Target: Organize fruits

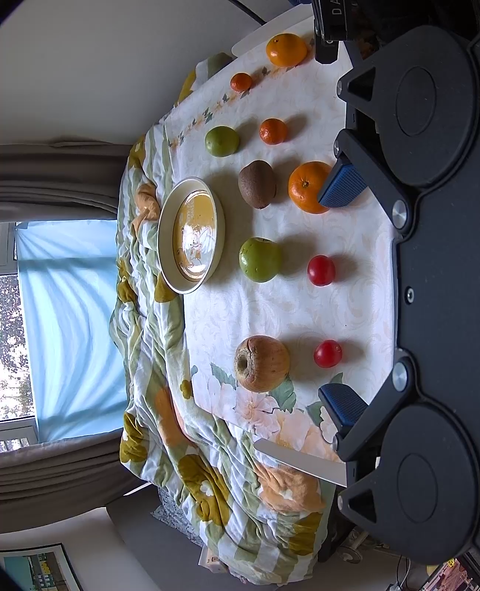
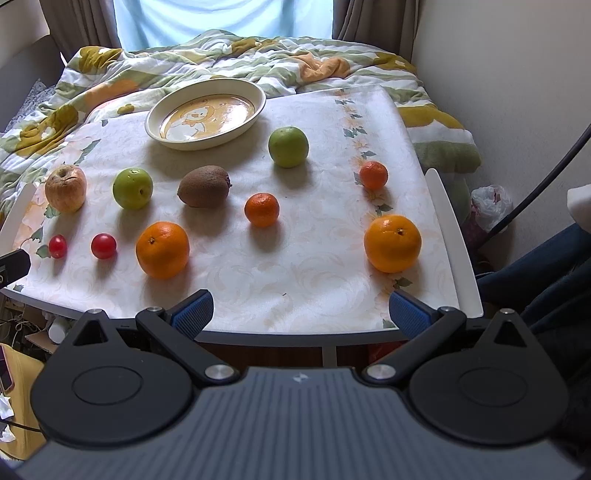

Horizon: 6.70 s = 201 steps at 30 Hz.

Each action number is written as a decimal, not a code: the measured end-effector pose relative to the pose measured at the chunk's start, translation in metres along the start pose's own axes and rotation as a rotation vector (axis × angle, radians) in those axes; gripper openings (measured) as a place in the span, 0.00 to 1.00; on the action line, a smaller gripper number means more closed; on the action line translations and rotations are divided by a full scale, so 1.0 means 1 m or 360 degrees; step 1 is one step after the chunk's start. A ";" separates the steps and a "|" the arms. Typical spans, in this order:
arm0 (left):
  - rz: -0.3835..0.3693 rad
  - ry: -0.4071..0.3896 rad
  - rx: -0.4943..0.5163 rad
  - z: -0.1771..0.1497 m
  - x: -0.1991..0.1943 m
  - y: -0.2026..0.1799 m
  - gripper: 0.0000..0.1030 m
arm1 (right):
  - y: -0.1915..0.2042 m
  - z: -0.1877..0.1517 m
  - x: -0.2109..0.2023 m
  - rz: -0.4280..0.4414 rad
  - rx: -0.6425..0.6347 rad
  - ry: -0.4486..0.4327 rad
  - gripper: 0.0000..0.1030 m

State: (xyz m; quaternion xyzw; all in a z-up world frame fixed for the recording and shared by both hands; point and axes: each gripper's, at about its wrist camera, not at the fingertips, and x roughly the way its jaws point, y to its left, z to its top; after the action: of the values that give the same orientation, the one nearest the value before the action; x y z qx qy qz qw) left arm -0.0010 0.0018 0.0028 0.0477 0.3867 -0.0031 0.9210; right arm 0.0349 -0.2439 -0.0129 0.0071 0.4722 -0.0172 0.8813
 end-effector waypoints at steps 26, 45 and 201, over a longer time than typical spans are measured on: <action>0.0008 -0.0013 0.0003 -0.002 -0.004 -0.007 1.00 | -0.005 -0.002 -0.003 -0.0002 0.0011 0.0004 1.00; 0.0186 -0.0015 -0.0080 -0.006 -0.018 0.011 1.00 | 0.007 0.006 -0.020 0.0110 -0.0239 -0.0111 1.00; -0.0379 0.0129 0.0260 0.198 0.229 0.018 1.00 | 0.084 0.260 0.232 0.0409 -0.0454 -0.0145 0.72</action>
State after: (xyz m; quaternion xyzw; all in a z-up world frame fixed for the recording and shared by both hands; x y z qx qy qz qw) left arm 0.3008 0.0092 -0.0208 0.0765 0.4251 -0.1418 0.8907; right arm 0.3828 -0.1724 -0.0621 -0.0583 0.4247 0.1621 0.8888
